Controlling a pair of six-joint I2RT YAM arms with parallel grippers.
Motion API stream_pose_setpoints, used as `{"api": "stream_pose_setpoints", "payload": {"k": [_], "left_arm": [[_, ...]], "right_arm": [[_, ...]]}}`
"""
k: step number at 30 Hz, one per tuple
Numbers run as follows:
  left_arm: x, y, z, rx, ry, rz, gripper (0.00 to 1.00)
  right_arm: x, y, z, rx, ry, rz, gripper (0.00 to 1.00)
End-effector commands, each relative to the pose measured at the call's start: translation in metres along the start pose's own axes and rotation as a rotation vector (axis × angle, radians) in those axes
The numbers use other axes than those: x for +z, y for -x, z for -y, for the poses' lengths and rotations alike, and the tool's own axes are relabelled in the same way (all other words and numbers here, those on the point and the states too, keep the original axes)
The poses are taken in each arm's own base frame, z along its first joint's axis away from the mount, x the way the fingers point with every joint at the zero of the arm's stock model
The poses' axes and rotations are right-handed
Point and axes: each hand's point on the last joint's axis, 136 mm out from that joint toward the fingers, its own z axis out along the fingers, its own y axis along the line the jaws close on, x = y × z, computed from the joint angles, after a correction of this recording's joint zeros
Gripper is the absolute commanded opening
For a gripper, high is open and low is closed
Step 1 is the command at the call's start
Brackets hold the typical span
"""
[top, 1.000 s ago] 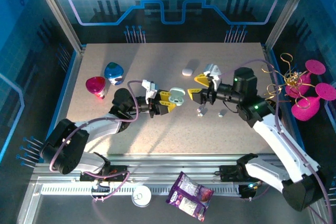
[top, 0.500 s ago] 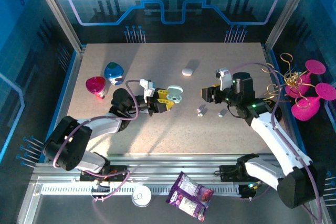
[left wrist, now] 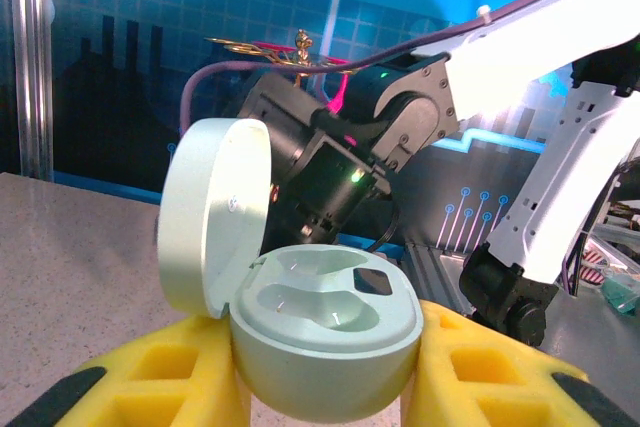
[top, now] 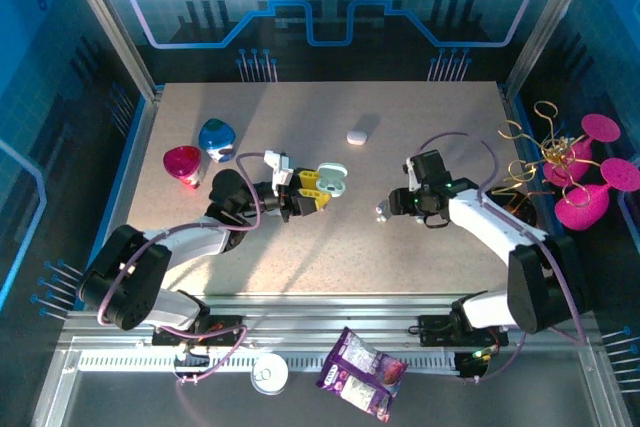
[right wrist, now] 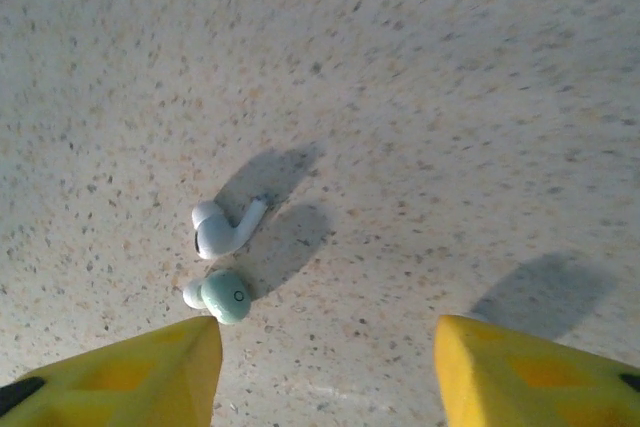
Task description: Insert the wireless bluetooth earbuds into the charging case
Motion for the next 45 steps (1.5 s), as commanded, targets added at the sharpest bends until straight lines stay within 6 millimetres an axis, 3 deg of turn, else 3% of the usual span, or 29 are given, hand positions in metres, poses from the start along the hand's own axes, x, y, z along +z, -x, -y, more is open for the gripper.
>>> {"api": "stream_pose_setpoints", "payload": {"k": [1, 4, 15, 25, 31, 35, 38, 45], "left_arm": [[-0.005, 0.005, 0.006, 0.030, -0.005, 0.010, 0.35], [-0.006, 0.005, 0.007, 0.030, -0.004, 0.009, 0.35], [-0.007, 0.005, 0.009, 0.032, -0.001, -0.002, 0.35], [-0.007, 0.003, 0.010, 0.032, 0.000, -0.007, 0.35], [-0.007, 0.004, 0.010, 0.034, -0.001, -0.004, 0.35], [-0.008, 0.004, 0.011, 0.037, 0.002, -0.005, 0.35], [-0.008, 0.004, 0.011, 0.038, 0.001, -0.005, 0.36], [-0.009, 0.004, 0.012, 0.039, 0.003, -0.004, 0.35]], "right_arm": [[0.014, -0.006, -0.025, -0.015, 0.100, -0.038, 0.51], [0.025, -0.008, -0.038, -0.010, 0.160, -0.062, 0.45], [0.051, -0.020, -0.065, -0.077, 0.235, -0.148, 0.42], [0.041, -0.026, -0.096, -0.193, 0.324, -0.151, 0.39], [0.021, -0.018, -0.128, -0.174, 0.515, -0.115, 0.38], [0.016, -0.010, -0.126, -0.192, 0.500, -0.078, 0.39], [0.023, -0.012, -0.118, -0.214, 0.447, -0.090, 0.39], [0.033, -0.009, -0.119, -0.259, 0.382, -0.138, 0.41]]}}
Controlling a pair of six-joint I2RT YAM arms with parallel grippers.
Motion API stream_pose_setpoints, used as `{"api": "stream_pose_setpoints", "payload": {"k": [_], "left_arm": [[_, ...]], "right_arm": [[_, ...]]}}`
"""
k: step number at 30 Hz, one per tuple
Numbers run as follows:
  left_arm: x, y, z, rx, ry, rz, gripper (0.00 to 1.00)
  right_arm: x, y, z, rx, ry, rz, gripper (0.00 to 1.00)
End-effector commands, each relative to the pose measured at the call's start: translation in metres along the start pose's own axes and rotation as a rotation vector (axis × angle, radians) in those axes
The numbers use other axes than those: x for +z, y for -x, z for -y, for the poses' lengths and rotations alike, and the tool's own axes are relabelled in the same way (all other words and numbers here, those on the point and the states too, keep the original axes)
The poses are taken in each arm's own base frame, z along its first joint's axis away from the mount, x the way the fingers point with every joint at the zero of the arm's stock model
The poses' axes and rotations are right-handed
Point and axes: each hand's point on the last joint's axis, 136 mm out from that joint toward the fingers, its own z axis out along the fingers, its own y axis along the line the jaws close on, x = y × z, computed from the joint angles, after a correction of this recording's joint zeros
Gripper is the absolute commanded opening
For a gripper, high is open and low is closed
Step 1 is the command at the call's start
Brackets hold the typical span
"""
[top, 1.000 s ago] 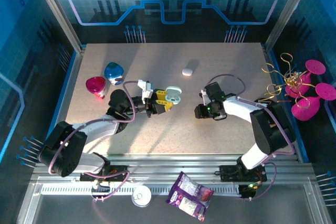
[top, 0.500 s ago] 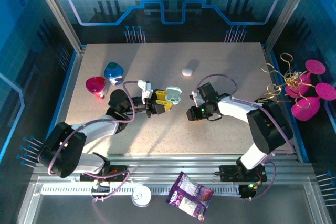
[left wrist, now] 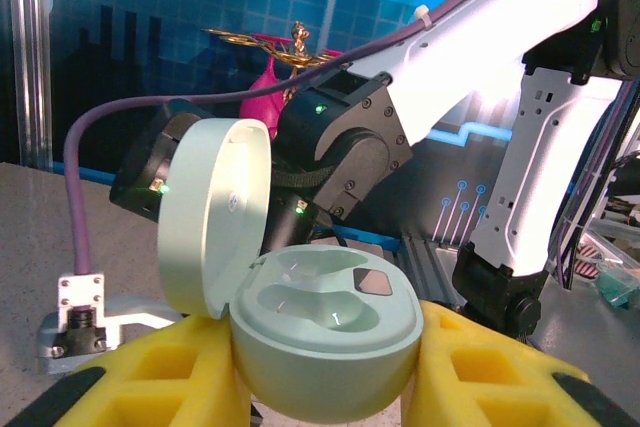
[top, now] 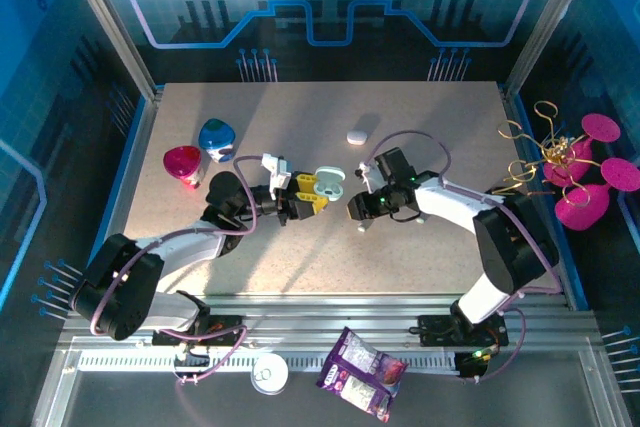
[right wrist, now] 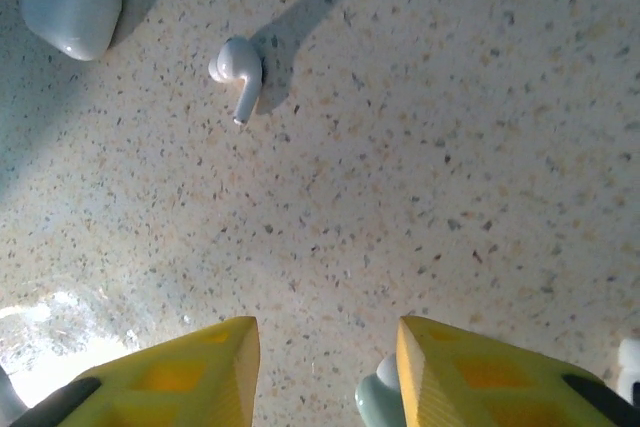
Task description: Insert the wireless bluetooth earbuds into the charging case
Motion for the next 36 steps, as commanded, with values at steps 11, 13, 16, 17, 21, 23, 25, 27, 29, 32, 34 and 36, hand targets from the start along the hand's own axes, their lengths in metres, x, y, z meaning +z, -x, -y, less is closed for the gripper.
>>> {"api": "stream_pose_setpoints", "payload": {"k": [11, 13, 16, 17, 21, 23, 25, 27, 29, 32, 34, 36], "left_arm": [[-0.003, 0.009, 0.006, 0.052, -0.007, 0.012, 0.36], [-0.004, 0.009, 0.006, 0.053, -0.007, 0.013, 0.35], [-0.004, 0.009, 0.007, 0.050, -0.006, 0.011, 0.35], [-0.004, 0.009, 0.007, 0.050, -0.007, 0.010, 0.35], [-0.004, 0.008, 0.007, 0.051, -0.005, 0.007, 0.35], [-0.004, 0.008, 0.007, 0.050, -0.005, 0.007, 0.35], [-0.004, 0.008, 0.007, 0.050, -0.004, 0.007, 0.35], [-0.004, 0.009, 0.008, 0.051, -0.006, 0.008, 0.35], [-0.005, 0.009, 0.008, 0.051, -0.006, 0.009, 0.35], [-0.005, 0.009, 0.009, 0.050, -0.006, 0.009, 0.35], [-0.005, 0.009, 0.009, 0.049, -0.004, 0.009, 0.35], [-0.005, 0.009, 0.008, 0.048, -0.004, 0.007, 0.35]], "right_arm": [[0.025, -0.021, -0.001, -0.086, -0.045, -0.159, 0.43], [0.026, -0.025, 0.000, -0.085, -0.042, -0.175, 0.41], [0.026, -0.031, 0.003, -0.090, -0.050, -0.198, 0.40], [0.026, -0.033, 0.002, -0.092, -0.047, -0.204, 0.39], [0.021, -0.040, 0.002, -0.095, -0.035, -0.218, 0.37], [0.019, -0.042, -0.004, -0.086, 0.002, -0.207, 0.36], [0.015, -0.043, -0.007, -0.075, 0.011, -0.201, 0.36], [0.013, -0.045, -0.007, -0.058, 0.014, -0.203, 0.36], [0.011, -0.049, -0.008, -0.038, 0.013, -0.212, 0.37], [0.009, -0.059, -0.005, -0.004, 0.000, -0.228, 0.38], [0.007, -0.065, -0.006, 0.010, 0.003, -0.235, 0.39], [0.006, -0.068, -0.007, 0.020, 0.008, -0.235, 0.40]]}}
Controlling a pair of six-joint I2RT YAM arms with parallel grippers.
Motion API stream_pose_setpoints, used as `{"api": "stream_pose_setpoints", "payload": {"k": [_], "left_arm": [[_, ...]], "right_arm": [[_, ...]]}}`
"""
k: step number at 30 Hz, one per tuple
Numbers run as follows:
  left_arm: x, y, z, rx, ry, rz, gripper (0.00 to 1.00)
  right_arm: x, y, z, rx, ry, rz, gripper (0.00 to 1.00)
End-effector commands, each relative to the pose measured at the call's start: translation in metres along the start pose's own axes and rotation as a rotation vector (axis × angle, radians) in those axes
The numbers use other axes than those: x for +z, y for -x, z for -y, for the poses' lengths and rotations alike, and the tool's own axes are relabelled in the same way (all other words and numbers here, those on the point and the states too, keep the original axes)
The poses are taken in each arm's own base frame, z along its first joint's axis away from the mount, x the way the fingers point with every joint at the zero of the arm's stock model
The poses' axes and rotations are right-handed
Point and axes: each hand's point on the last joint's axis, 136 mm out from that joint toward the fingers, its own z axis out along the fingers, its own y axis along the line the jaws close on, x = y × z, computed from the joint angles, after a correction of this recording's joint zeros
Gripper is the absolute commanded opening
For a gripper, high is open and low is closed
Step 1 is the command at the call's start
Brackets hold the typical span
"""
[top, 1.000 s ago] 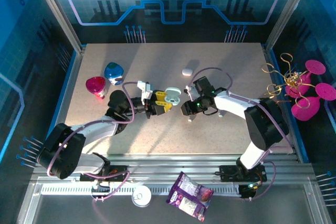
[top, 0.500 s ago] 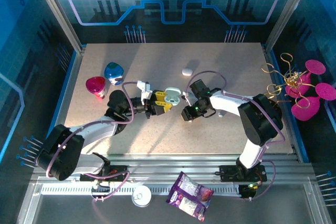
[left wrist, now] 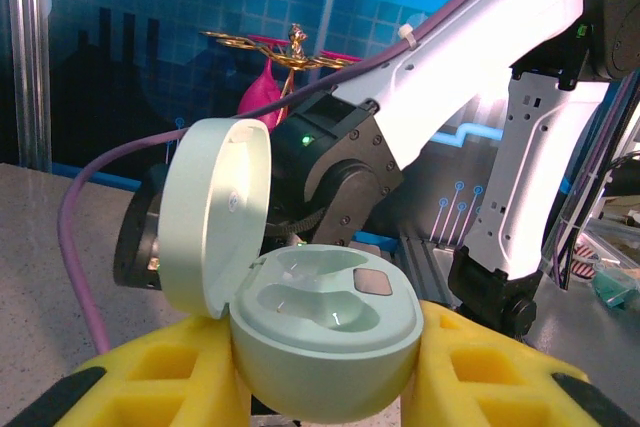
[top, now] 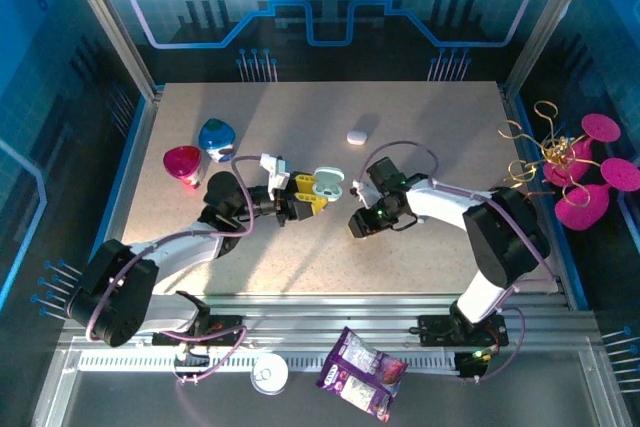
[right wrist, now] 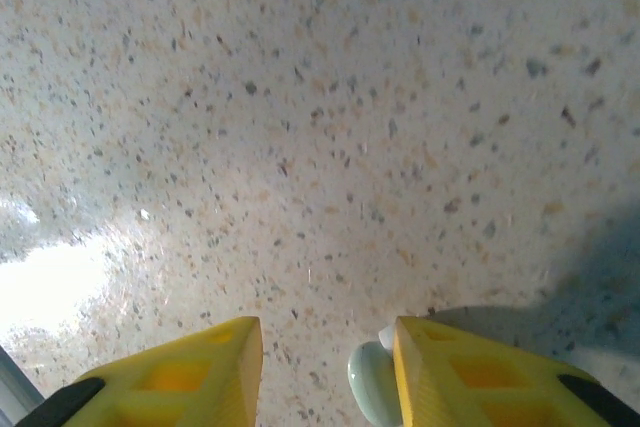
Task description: Insert the wireless bluetooth earbuds into the charging case
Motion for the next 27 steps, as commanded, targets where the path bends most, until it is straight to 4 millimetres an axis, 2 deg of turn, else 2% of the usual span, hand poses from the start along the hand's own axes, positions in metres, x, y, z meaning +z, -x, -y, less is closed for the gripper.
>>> {"api": "stream_pose_setpoints", "payload": {"k": [1, 2, 3, 4, 12, 17, 22, 27], "left_arm": [[-0.003, 0.005, 0.004, 0.049, -0.007, 0.011, 0.35], [-0.003, 0.004, 0.004, 0.047, -0.006, 0.010, 0.35], [-0.002, 0.005, 0.004, 0.048, -0.008, 0.011, 0.35], [-0.002, 0.005, 0.004, 0.048, -0.008, 0.011, 0.35], [-0.001, 0.004, 0.003, 0.043, -0.014, 0.009, 0.35], [0.000, 0.005, 0.002, 0.044, -0.013, 0.011, 0.35], [0.000, 0.003, 0.002, 0.043, -0.014, 0.011, 0.35], [-0.002, 0.005, 0.004, 0.050, -0.015, 0.016, 0.35]], "right_arm": [[-0.005, -0.012, -0.005, 0.041, 0.021, -0.025, 0.40], [-0.005, -0.013, -0.006, 0.041, 0.019, -0.024, 0.41], [-0.002, -0.023, -0.003, 0.056, 0.011, -0.047, 0.42], [-0.002, -0.025, -0.002, 0.062, 0.004, -0.050, 0.43], [-0.015, -0.026, -0.005, 0.077, -0.013, 0.000, 0.44], [-0.025, -0.022, 0.006, 0.131, -0.078, 0.090, 0.52], [-0.010, -0.034, 0.001, 0.156, -0.042, 0.036, 0.54], [0.003, -0.037, -0.015, 0.133, -0.006, 0.008, 0.54]]}}
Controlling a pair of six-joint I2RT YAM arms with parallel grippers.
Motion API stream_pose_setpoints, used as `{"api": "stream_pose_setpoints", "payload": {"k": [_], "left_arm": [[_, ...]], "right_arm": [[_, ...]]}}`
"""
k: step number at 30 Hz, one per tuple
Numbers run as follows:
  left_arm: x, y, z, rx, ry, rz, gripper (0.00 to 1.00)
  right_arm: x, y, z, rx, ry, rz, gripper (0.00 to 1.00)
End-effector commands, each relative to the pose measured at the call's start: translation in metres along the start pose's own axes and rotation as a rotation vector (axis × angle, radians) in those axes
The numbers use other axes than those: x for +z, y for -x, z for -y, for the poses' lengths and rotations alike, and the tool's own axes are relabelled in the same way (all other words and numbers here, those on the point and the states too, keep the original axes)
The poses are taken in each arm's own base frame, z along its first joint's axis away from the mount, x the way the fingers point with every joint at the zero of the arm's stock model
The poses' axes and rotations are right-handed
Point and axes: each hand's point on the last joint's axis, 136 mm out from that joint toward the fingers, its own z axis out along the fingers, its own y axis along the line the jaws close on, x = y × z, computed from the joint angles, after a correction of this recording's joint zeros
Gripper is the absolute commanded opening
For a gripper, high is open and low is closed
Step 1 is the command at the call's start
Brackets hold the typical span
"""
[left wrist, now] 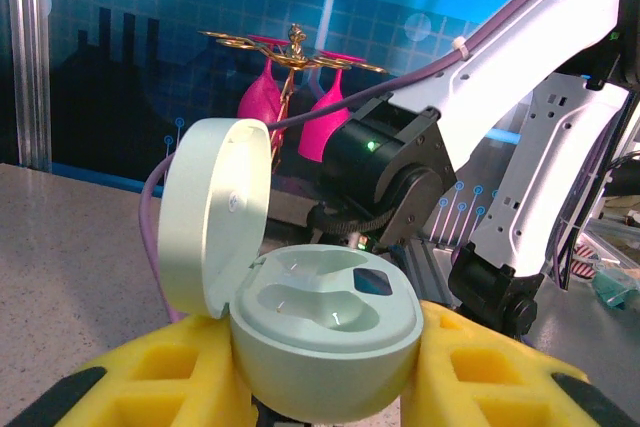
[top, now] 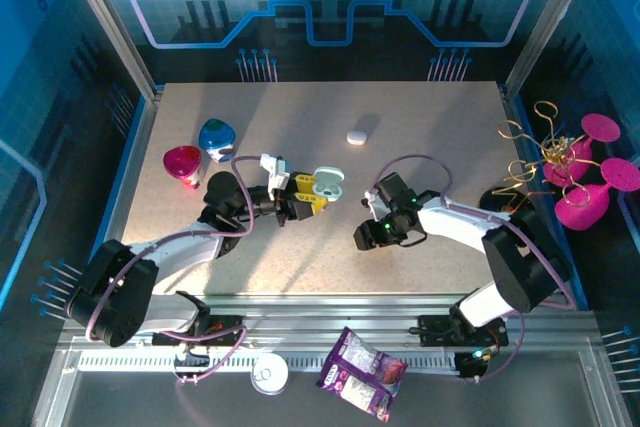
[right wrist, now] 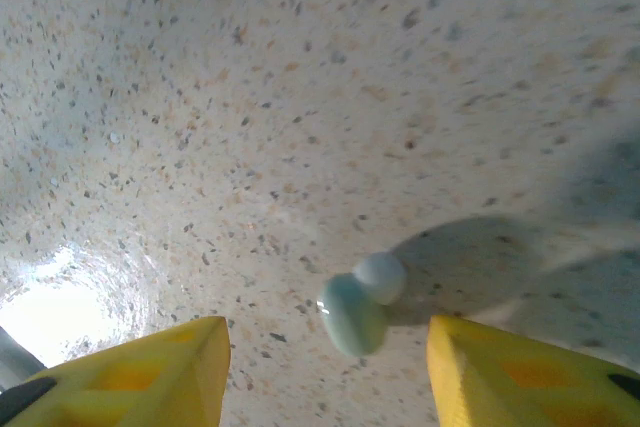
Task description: Insert the wireless bluetooth earbuds into the charging case
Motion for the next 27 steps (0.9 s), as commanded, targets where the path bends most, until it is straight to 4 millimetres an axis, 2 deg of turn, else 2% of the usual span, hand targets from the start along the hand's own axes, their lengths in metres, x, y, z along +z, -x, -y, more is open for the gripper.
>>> {"api": "stream_pose_setpoints", "payload": {"k": [1, 11, 18, 22, 27], "left_arm": [[-0.002, 0.005, 0.004, 0.050, -0.014, 0.016, 0.35], [-0.010, 0.010, -0.004, 0.075, 0.073, 0.010, 0.35], [-0.012, 0.012, -0.006, 0.078, 0.084, 0.014, 0.35], [-0.014, 0.015, -0.005, 0.086, 0.090, 0.021, 0.35], [-0.016, 0.017, -0.003, 0.091, 0.095, 0.020, 0.35]], "right_arm": [[0.010, -0.006, -0.015, -0.001, 0.039, -0.021, 0.54], [0.018, -0.010, -0.052, -0.008, 0.165, -0.037, 0.47], [0.023, 0.009, -0.062, -0.028, 0.197, 0.007, 0.50], [0.015, 0.023, -0.066, -0.068, 0.203, 0.059, 0.52], [-0.004, 0.038, -0.072, -0.109, 0.258, 0.134, 0.52]]}}
